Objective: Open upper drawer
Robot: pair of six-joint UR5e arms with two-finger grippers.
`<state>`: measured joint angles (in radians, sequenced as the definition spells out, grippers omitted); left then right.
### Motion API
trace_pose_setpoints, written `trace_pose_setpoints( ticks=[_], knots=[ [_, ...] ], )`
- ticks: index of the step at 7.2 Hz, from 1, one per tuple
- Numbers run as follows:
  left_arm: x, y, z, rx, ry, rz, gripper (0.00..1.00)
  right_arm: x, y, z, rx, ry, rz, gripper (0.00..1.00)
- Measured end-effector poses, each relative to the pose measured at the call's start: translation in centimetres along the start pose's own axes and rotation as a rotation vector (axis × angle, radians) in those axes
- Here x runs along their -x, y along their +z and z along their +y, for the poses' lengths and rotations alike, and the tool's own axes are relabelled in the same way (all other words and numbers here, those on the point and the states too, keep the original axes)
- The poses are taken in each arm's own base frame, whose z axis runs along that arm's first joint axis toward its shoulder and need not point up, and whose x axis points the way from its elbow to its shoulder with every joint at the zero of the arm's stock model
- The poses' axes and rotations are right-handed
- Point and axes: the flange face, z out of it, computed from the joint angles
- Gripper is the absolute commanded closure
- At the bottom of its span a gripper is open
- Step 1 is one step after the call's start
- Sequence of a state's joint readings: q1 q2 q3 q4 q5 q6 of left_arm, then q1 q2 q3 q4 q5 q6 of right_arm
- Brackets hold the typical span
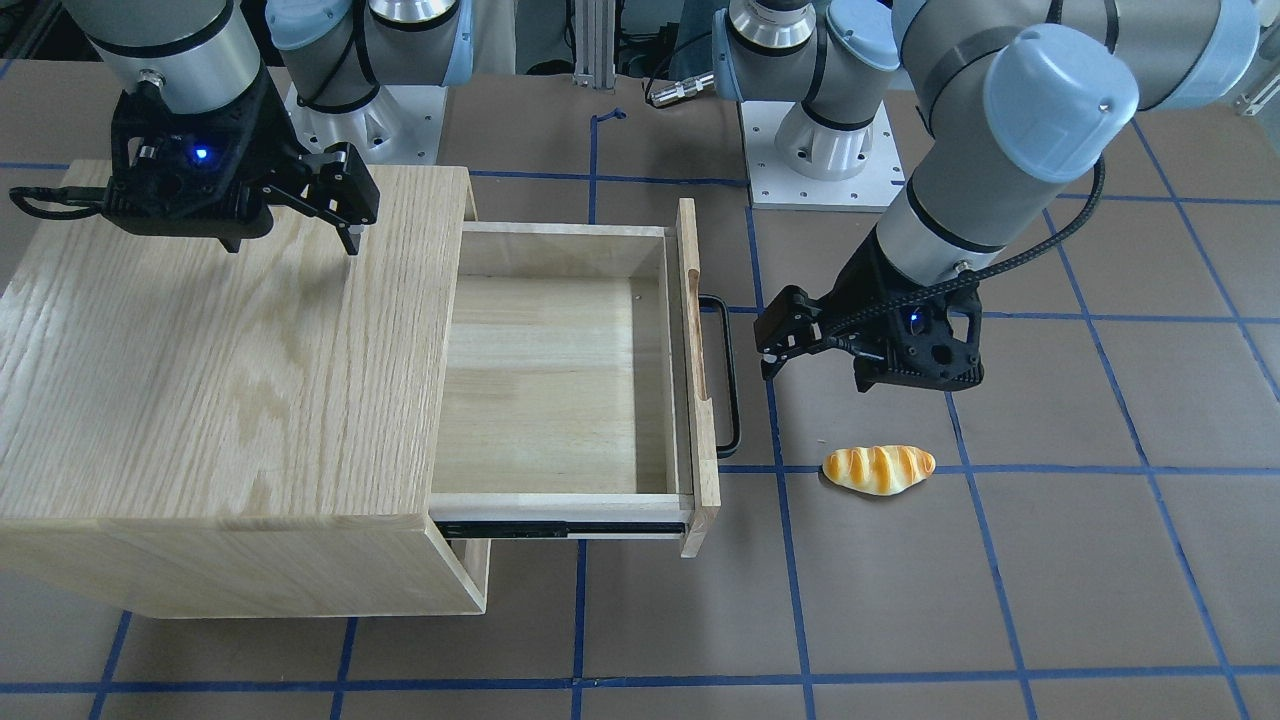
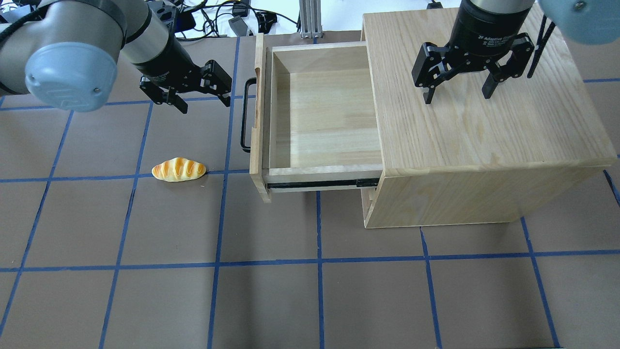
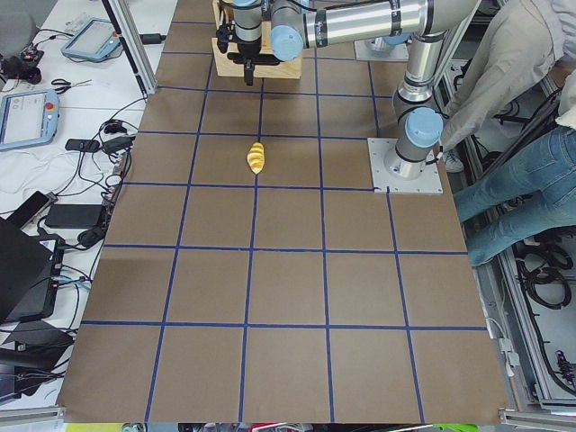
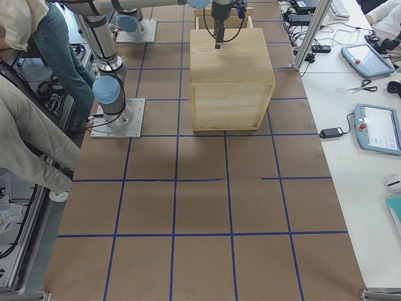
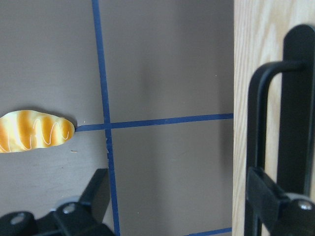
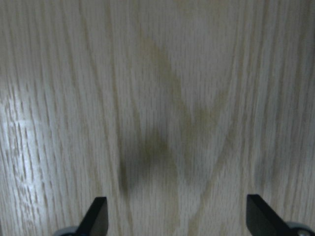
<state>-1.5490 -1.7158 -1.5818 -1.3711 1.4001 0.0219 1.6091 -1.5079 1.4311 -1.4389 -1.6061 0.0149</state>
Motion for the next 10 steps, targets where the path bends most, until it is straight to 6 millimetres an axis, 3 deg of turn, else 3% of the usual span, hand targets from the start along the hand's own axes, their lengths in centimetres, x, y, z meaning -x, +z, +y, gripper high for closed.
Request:
trace_pose_setpoints(
  ticks=[1, 3, 4, 5, 10],
  knots=[
    [-0.5, -2.3, 0.8, 0.019, 0.002, -0.04, 0.0, 0.0, 0.0, 0.0, 0.0, 0.0, 0.0, 0.0],
    [-2.6, -7.5, 4.4, 0.047, 0.026, -0.105, 0.0, 0.0, 0.0, 0.0, -0.001, 0.0, 0.0, 0.0],
    [-2.8, -8.7, 5.9, 0.05, 0.033, -0.133, 0.0, 0.0, 0.0, 0.0, -0.001, 0.0, 0.0, 0.0],
    [-2.7, -8.8, 6.6, 0.047, 0.036, -0.146, 0.0, 0.0, 0.0, 0.0, -0.001, 0.0, 0.0, 0.0],
    [-2.3, -8.3, 6.2, -0.011, 0.034, -0.159, 0.0, 0.0, 0.0, 0.0, -0.001, 0.0, 0.0, 0.0]
  ],
)
